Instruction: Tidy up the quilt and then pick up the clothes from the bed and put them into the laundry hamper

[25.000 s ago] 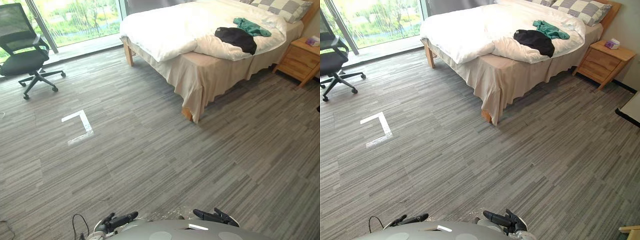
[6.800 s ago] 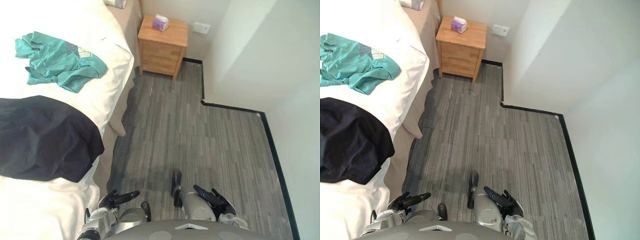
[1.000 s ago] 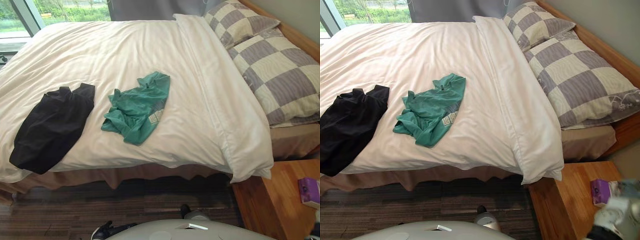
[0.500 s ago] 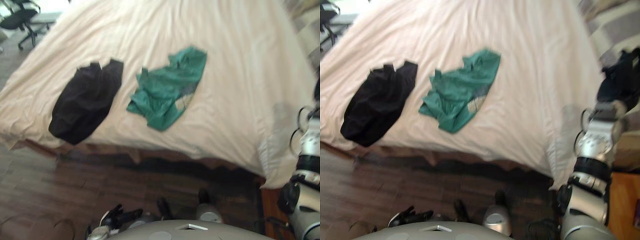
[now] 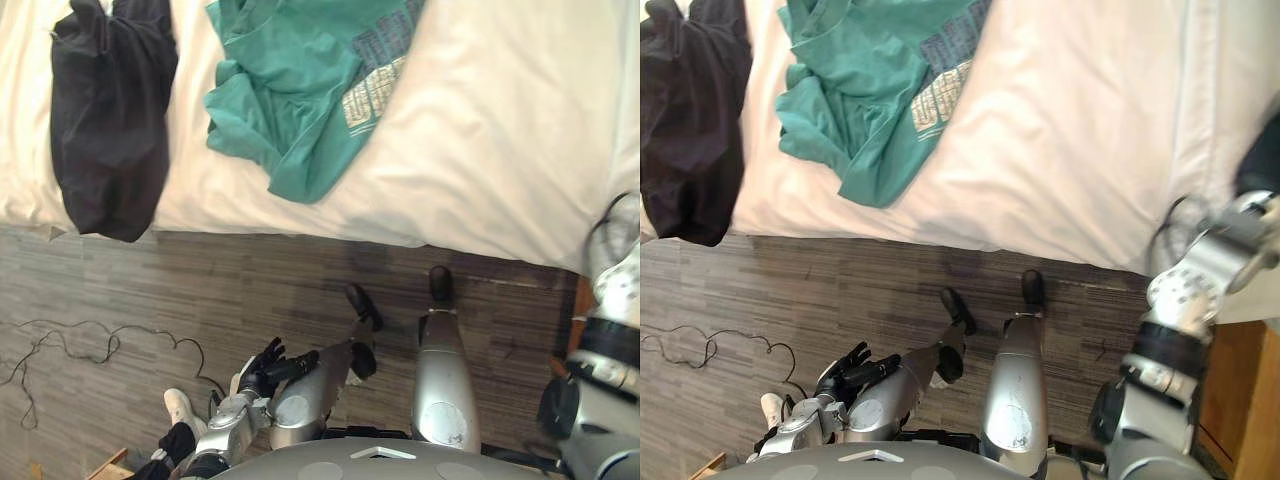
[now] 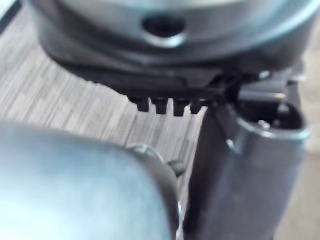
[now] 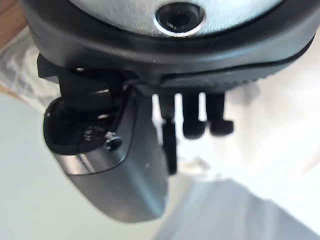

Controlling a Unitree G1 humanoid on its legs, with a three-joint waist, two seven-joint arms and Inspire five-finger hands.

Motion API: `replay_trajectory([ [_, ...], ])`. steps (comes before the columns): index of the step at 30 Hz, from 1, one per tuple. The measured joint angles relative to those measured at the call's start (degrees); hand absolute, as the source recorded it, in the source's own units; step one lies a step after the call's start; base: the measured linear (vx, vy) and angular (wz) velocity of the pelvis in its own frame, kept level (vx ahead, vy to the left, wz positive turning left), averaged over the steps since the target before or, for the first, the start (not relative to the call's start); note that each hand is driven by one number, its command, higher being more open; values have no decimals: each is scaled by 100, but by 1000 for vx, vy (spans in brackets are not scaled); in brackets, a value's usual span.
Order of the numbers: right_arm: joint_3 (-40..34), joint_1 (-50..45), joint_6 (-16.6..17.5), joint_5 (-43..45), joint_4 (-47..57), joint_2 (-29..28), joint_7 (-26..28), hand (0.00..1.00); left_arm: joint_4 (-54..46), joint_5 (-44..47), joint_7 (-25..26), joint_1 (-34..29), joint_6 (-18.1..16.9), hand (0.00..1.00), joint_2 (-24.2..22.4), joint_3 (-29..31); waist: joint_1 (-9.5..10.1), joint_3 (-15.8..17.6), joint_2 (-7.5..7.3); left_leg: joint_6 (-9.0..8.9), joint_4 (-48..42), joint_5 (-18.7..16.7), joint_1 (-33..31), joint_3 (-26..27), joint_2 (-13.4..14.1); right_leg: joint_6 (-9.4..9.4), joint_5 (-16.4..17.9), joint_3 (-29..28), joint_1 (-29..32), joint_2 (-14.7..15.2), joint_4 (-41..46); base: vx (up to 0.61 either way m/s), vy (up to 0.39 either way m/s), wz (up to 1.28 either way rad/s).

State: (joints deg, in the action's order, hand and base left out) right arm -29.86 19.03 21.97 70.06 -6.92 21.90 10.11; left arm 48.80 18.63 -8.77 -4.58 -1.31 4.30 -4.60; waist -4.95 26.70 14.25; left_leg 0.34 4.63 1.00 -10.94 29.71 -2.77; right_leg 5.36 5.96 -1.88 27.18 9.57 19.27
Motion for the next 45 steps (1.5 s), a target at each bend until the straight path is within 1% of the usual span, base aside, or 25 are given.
replay_trajectory([
  [2,250,-600,74,-202,110,-425,277,0,-6,-1,-77,63,-38,100,-4,145,-106,126,-199,-203,-376,-151,72,71,106,-7,4,13,-215,-2,-11,99,-99,-16],
  [4,553,-1416,20,-474,-207,-844,624,0,30,-96,-69,60,-176,100,-99,555,-151,90,-457,-272,-725,-349,318,308,276,-33,20,62,-581,-65,-62,77,-83,-27],
  [5,605,-1612,-41,-543,-398,-921,721,0,60,-128,-70,59,-220,100,-107,636,-160,47,-527,-310,-777,-377,385,351,311,-36,22,105,-666,-77,-81,59,-64,-22],
  [6,649,-1962,-200,-752,-939,-1069,870,0,160,-129,-64,51,-285,100,-130,822,-166,-120,-678,-347,-848,-414,478,451,361,-60,36,210,-838,-85,-203,26,-39,-11],
  [7,689,-2116,-318,-891,-1281,-1118,880,0,213,-130,-44,51,-309,100,-161,919,-161,-233,-747,-355,-850,-426,509,491,382,-75,45,244,-911,-93,-283,42,-40,3],
  [8,711,-2474,-724,-1337,-2335,-1175,925,0,319,-199,-4,58,-335,100,-254,1094,-171,-484,-778,-308,-839,-571,587,583,500,-88,51,403,-1107,-178,-450,29,-21,15],
  [9,712,-2611,-881,-1553,-2738,-1194,922,0,357,-317,8,73,-339,100,-308,1143,-170,-576,-773,-273,-833,-642,615,637,550,-95,56,479,-1171,-205,-489,47,1,24],
  [10,742,-2884,-1210,-1898,-3553,-1332,871,0,404,-503,46,129,-279,100,-337,1203,-129,-683,-813,-260,-827,-660,716,660,579,-112,65,527,-1325,-221,-557,44,15,19],
  [11,810,-3227,-1436,-2287,-4032,-1512,868,100,434,-586,105,177,-152,100,-382,1260,-115,-778,-798,-270,-789,-669,851,655,587,-113,64,583,-1510,-226,-642,50,19,14],
  [14,1151,-3905,-1683,-2881,-4302,-2022,911,100,550,-608,218,153,162,100,-453,1473,-157,-1078,-854,-289,-606,-675,1141,676,584,-90,33,616,-1835,-275,-854,43,10,-5],
  [15,1120,-4124,-1665,-2925,-4308,-2213,920,100,572,-634,264,83,270,100,-451,1483,-194,-1262,-957,-300,-523,-673,1257,680,575,-66,13,612,-1955,-298,-953,66,6,-9],
  [17,1135,-4180,-1628,-3445,-4341,-2155,910,100,589,-776,321,8,386,100,-416,1447,-267,-1531,-1074,-321,-404,-660,1465,666,537,-46,-16,627,-2194,-317,-1110,63,13,0],
  [19,1163,-4087,-1495,-4202,-4517,-2007,901,100,697,-960,362,8,512,100,-268,1196,-251,-1796,-1309,-339,-266,-621,1659,589,507,-19,-79,680,-2458,-347,-1332,41,12,12],
  [22,1294,-3813,-1233,-4749,-4497,-1937,737,100,767,-1056,450,60,691,100,-63,713,-250,-1981,-1485,-328,-198,-552,1663,379,489,-28,-120,838,-2590,-357,-1479,26,-20,26],
  [26,1644,-3312,-1271,-5481,-4446,-1812,488,100,819,-1248,591,184,928,100,39,358,-159,-2008,-1505,-319,-198,-525,1802,138,498,-109,-67,1069,-2787,-371,-1439,-10,-31,31],
  [29,1927,-2923,-1430,-5982,-4514,-1695,560,100,805,-1251,590,207,1049,100,33,221,-80,-1988,-1337,-298,-100,-432,1921,-27,479,-134,-54,1170,-2984,-375,-1462,-7,-19,23],
  [31,1940,-2869,-1460,-6074,-4557,-1643,604,100,808,-1253,600,186,1099,100,47,238,-34,-1987,-1296,-299,-65,-424,2001,-23,477,-134,-53,1177,-3053,-374,-1477,-22,-15,2],
  [33,1926,-2760,-1539,-6059,-4835,-1610,604,100,868,-1191,581,106,1140,100,98,344,14,-1947,-1352,-320,-302,-556,2069,-16,516,-148,-39,1180,-3222,-355,-1546,-54,-19,1],
  [36,1929,-2727,-1657,-5795,-4950,-1594,532,100,869,-295,620,91,1191,100,292,624,11,-1826,-1384,-366,-2093,-1220,1442,-31,981,-169,172,1107,-3138,-305,-1193,-79,-30,-6],
  [39,1892,-2842,-1662,-5554,-4941,-1616,320,100,997,-262,550,66,1246,100,403,847,-3,-1722,-1443,-347,-2668,-1272,1319,-41,1064,-201,435,842,-2883,-176,-625,-91,37,-29],
  [41,1654,-2954,-1665,-5608,-4886,-1613,242,100,1151,-264,482,71,1258,100,350,1148,-85,-1732,-1434,-310,-3109,-1584,1137,-302,1310,-230,494,610,-2706,-125,-467,-60,112,-57],
  [42,1527,-2956,-1677,-5636,-4890,-1582,181,100,1194,-355,483,22,1220,100,372,1185,-167,-1735,-1404,-315,-3328,-1642,1109,-589,1631,-195,531,391,-2615,-72,-316,14,165,-76],
  [43,1388,-2956,-1675,-5638,-4912,-1503,157,100,1260,-374,483,-27,1121,100,434,1183,-265,-1735,-1398,-334,-3398,-1600,1151,-952,1918,-114,570,153,-2509,29,-156,18,194,-76],
  [44,1331,-2956,-1674,-5638,-4919,-1457,139,100,1280,-374,481,-53,1074,100,465,1182,-316,-1735,-1398,-332,-3414,-1535,1151,-1161,2043,-41,592,41,-2448,89,-63,-4,280,-72],
  [45,1274,-2959,-1664,-5638,-4956,-1338,89,100,1357,-372,475,-66,967,100,501,1176,-323,-1737,-1401,-372,-3367,-1356,1154,-1570,2180,128,650,-174,-2303,239,120,-56,380,-66],
])
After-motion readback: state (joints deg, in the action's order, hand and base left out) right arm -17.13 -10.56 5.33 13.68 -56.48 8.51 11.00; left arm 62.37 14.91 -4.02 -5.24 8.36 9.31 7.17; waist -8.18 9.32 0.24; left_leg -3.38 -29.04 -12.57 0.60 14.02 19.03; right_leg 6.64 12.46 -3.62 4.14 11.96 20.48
